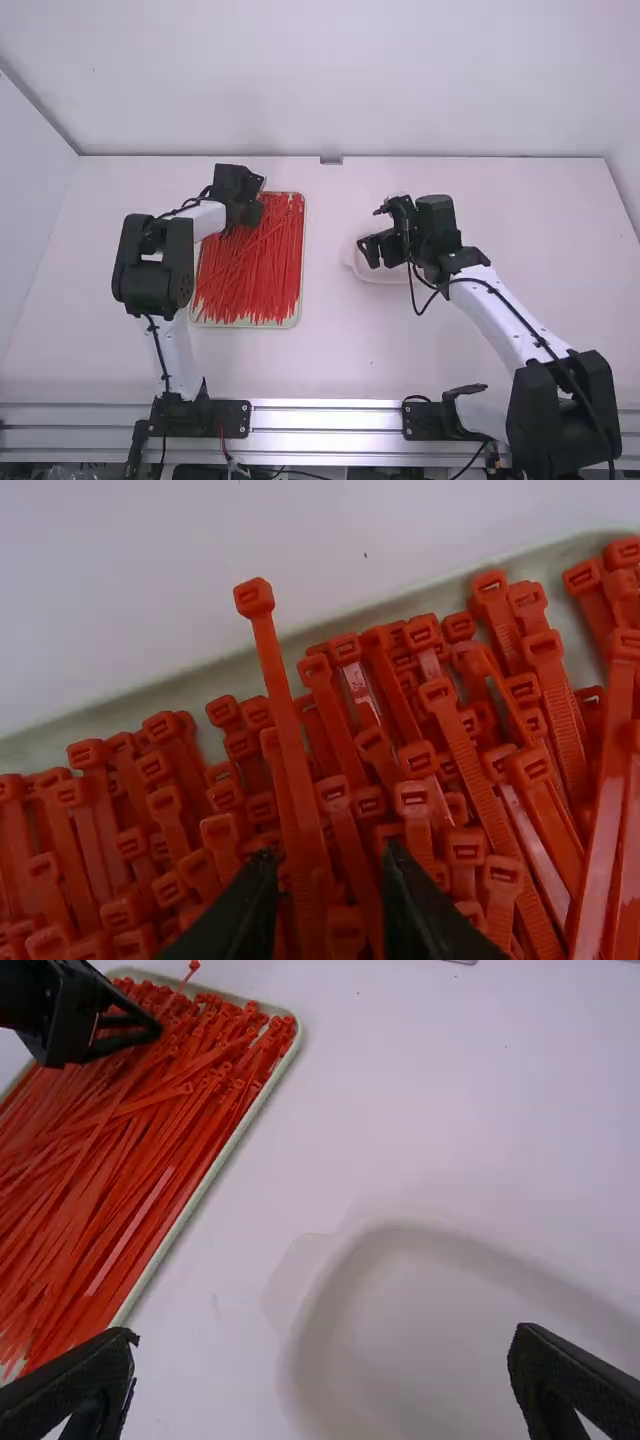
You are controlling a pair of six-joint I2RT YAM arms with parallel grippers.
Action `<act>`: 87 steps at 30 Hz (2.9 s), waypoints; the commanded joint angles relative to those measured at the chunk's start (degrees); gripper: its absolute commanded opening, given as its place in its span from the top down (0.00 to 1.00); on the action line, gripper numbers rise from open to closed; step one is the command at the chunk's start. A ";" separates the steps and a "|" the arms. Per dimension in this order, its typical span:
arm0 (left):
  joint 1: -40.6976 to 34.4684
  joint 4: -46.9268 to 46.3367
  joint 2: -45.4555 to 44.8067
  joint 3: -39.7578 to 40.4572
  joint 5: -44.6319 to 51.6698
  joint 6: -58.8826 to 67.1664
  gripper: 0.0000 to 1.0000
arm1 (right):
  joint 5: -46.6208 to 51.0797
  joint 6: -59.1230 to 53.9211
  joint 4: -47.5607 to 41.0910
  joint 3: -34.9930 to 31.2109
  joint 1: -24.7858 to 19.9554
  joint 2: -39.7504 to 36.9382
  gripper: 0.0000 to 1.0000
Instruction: Fasten the cable tie
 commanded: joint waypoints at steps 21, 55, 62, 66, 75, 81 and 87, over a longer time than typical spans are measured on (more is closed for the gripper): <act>-0.39 -0.11 0.50 -0.35 -0.35 -0.24 0.91 | -0.13 -0.13 0.04 2.05 0.22 0.28 0.00; -0.44 -8.94 0.48 15.54 1.60 -6.29 0.98 | -0.13 -0.13 0.26 2.05 0.28 0.28 0.00; -0.44 -9.60 0.48 20.94 1.38 -9.27 0.98 | -0.11 -0.15 0.20 2.05 0.28 0.28 0.00; -0.44 -10.01 0.48 23.71 1.38 -9.31 0.98 | -0.13 -0.15 0.15 2.05 0.26 0.28 0.00; -0.44 -12.55 0.48 31.28 1.77 -15.28 0.98 | -0.13 -1.05 0.20 2.05 0.33 0.28 0.00; -0.04 -17.00 -0.57 37.16 4.35 -15.28 0.98 | -0.15 -1.62 0.22 2.05 -0.83 0.28 0.00; -0.22 -24.74 -2.56 42.07 4.35 -15.28 0.98 | -0.57 -1.40 0.70 2.05 -2.64 0.28 0.00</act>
